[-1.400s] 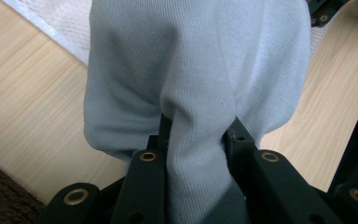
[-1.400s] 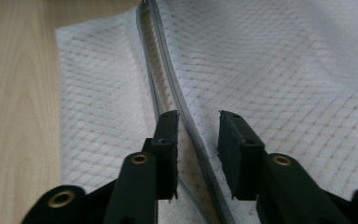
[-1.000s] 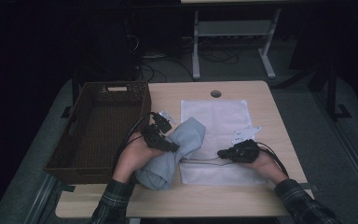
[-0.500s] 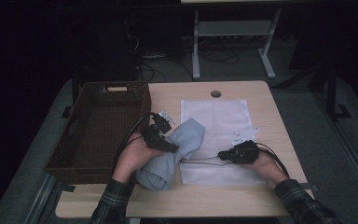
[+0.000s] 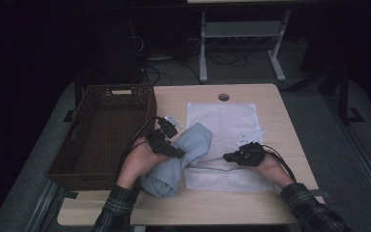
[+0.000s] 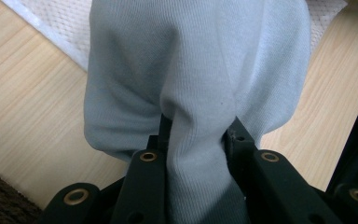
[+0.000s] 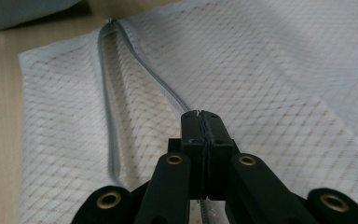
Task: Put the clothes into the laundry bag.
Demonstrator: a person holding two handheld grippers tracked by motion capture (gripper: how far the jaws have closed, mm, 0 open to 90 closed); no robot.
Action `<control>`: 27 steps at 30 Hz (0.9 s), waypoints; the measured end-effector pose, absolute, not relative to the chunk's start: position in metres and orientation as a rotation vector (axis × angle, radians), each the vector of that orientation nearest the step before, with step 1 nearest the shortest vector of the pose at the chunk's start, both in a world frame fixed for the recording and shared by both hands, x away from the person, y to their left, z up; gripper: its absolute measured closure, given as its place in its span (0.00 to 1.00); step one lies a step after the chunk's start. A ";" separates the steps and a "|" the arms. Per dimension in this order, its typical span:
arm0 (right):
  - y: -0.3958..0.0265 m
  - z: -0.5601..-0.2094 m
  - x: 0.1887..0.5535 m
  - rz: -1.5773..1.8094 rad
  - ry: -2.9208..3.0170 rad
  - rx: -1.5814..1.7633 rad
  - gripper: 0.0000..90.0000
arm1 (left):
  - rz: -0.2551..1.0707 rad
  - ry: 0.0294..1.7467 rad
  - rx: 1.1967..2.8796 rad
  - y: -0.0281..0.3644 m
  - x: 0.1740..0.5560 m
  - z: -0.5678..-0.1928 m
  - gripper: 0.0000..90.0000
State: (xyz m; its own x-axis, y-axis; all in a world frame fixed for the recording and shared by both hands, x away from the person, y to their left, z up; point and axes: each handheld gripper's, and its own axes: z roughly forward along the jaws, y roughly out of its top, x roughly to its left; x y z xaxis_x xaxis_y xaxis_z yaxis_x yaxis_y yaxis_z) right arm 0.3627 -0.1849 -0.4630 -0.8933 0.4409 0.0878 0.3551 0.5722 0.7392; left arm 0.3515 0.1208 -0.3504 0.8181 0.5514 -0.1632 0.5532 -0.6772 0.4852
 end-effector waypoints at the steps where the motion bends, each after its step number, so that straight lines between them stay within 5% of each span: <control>1: -0.184 -0.461 0.365 1.224 2.681 0.690 0.98 | -0.005 0.814 2.473 0.121 0.352 -0.350 0.82; 27: -0.185 -0.410 0.401 1.424 2.443 0.798 0.99 | -0.020 0.777 2.487 0.114 0.348 -0.351 0.82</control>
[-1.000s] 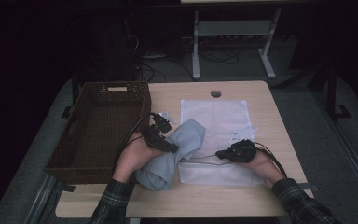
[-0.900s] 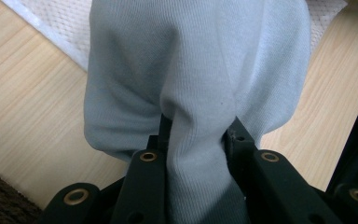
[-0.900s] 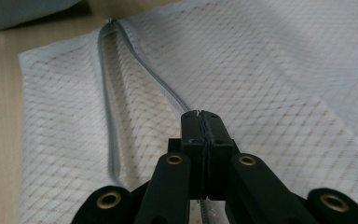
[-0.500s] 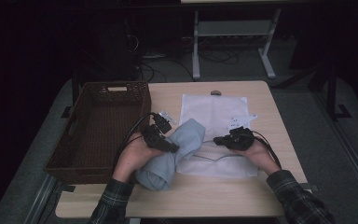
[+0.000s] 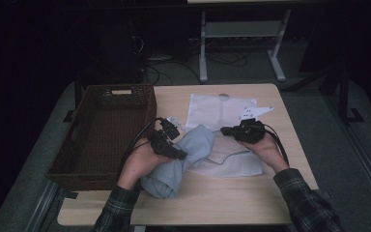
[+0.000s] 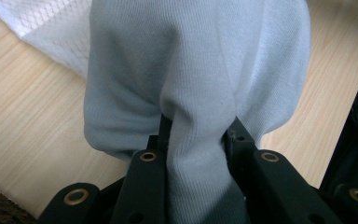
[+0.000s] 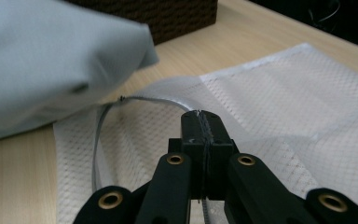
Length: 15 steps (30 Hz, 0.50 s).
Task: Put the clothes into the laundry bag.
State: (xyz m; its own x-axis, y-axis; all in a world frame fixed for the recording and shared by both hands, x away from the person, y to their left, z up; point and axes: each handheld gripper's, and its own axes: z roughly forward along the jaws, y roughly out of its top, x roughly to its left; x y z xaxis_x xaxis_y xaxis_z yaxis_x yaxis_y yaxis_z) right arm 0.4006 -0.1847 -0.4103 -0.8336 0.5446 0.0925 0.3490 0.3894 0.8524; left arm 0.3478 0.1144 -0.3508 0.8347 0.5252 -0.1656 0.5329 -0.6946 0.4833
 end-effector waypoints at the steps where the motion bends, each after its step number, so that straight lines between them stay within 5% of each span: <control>1: -0.185 -0.409 0.401 1.429 2.437 0.798 0.99 | -0.020 0.775 2.488 0.114 0.348 -0.351 0.82; 15: -0.186 -0.390 0.404 1.468 2.395 0.796 0.99 | -0.030 0.742 2.494 0.108 0.342 -0.349 0.82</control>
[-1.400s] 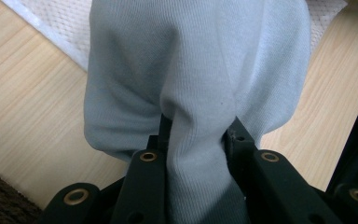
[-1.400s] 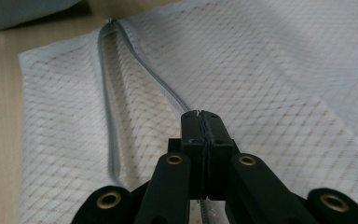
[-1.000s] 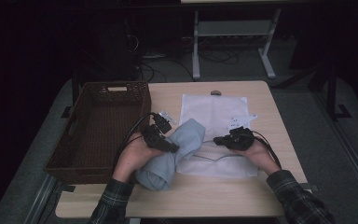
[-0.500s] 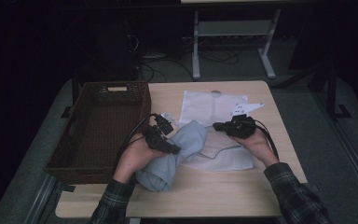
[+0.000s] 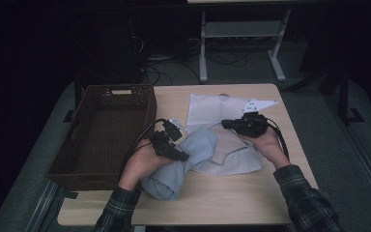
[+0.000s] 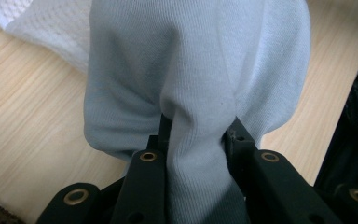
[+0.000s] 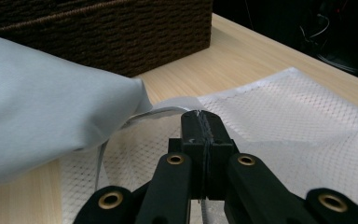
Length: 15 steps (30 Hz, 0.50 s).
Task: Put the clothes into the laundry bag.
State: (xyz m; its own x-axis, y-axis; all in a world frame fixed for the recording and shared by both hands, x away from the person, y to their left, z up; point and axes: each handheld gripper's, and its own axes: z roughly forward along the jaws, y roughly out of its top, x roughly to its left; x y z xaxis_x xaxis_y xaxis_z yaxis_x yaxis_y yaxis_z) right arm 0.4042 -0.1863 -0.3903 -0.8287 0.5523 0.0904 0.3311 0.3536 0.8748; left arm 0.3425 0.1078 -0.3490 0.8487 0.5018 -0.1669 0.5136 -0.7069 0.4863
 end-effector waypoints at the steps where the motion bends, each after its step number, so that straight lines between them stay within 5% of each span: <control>1: -0.186 -0.391 0.404 1.466 2.398 0.796 0.99 | -0.031 0.736 2.496 0.107 0.342 -0.348 0.82; 15: -0.185 -0.394 0.402 1.449 2.419 0.787 0.99 | -0.073 0.616 2.560 0.057 0.329 -0.356 0.82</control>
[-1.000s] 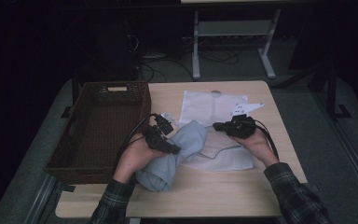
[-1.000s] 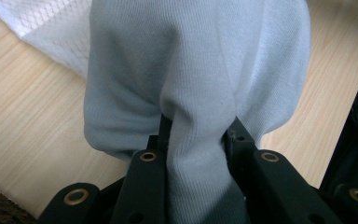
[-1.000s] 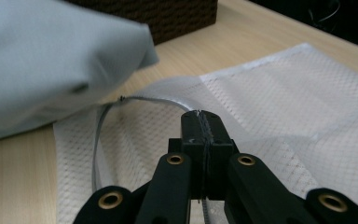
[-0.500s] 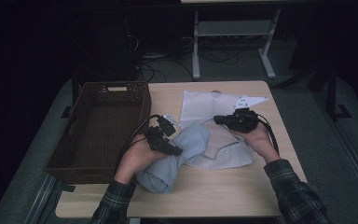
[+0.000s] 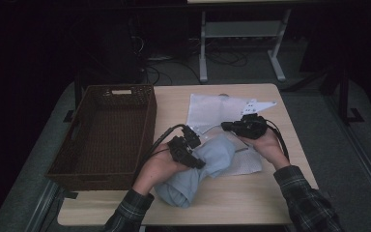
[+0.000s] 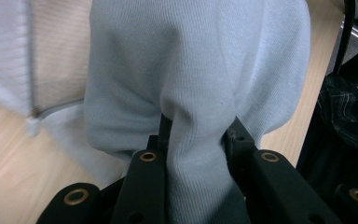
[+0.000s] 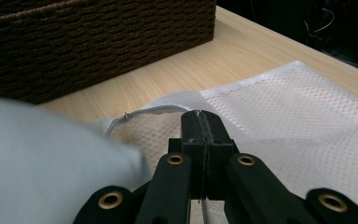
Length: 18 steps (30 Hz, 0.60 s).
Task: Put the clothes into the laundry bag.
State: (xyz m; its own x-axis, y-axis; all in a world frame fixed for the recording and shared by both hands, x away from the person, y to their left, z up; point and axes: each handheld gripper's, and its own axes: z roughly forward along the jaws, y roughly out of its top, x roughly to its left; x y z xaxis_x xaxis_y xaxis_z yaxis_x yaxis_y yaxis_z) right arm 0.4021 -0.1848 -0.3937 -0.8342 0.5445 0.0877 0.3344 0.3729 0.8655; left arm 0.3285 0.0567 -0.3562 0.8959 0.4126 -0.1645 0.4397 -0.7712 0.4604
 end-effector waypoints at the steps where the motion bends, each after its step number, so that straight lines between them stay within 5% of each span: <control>1: -0.185 -0.393 0.402 1.449 2.421 0.786 0.99 | -0.078 0.618 2.563 0.054 0.329 -0.358 0.82; 18: -0.183 -0.392 0.394 1.460 2.438 0.766 0.99 | 0.011 0.832 2.545 0.039 0.368 -0.385 0.82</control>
State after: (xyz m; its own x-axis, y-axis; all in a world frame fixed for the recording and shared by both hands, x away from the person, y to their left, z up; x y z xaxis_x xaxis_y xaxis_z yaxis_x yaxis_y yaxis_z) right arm 0.3935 -0.1827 -0.3924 -0.8465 0.5244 0.0925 0.3291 0.3786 0.8651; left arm 0.3684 0.0391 -0.3854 0.8172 0.5611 -0.1315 0.5573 -0.7113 0.4284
